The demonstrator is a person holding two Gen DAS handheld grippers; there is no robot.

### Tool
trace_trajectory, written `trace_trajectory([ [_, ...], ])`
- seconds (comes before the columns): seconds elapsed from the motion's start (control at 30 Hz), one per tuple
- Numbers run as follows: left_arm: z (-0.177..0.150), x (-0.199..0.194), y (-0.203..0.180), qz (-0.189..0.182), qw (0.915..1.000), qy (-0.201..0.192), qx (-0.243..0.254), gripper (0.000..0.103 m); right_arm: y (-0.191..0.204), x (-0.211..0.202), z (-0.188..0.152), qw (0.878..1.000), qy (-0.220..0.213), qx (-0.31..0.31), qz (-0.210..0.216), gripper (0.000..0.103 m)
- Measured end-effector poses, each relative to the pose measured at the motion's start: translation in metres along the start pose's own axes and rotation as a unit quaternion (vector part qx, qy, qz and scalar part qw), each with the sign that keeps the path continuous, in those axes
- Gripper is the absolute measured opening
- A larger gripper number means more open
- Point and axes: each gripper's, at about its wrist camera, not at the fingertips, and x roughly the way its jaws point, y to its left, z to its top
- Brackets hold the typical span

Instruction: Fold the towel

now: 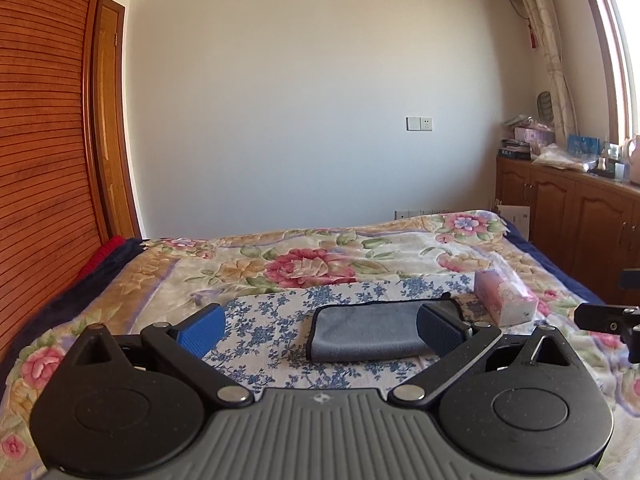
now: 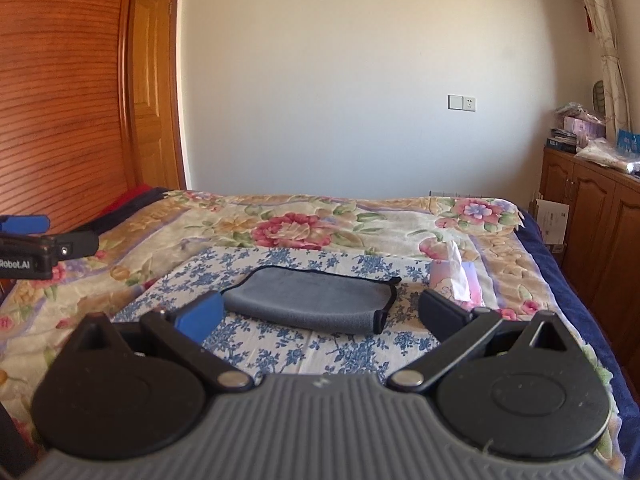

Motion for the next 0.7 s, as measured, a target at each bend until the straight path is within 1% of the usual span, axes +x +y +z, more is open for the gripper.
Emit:
trace_trajectory([
  [0.17, -0.015, 0.007, 0.001, 0.003, 1.0000, 0.006, 0.002, 0.103, 0.009, 0.000, -0.007, 1.000, 0.000, -0.009, -0.002, 0.103],
  [0.37, -0.029, 0.010, 0.001, 0.009, 0.9999, 0.000, 0.014, 0.103, 0.011, -0.001, -0.023, 1.000, -0.005, 0.010, -0.008, 0.103],
  [0.7, -0.046, 0.015, 0.009, 0.012, 0.9999, -0.009, -0.003, 0.103, 0.003, -0.008, -0.040, 0.999, -0.021, 0.009, -0.043, 0.103],
])
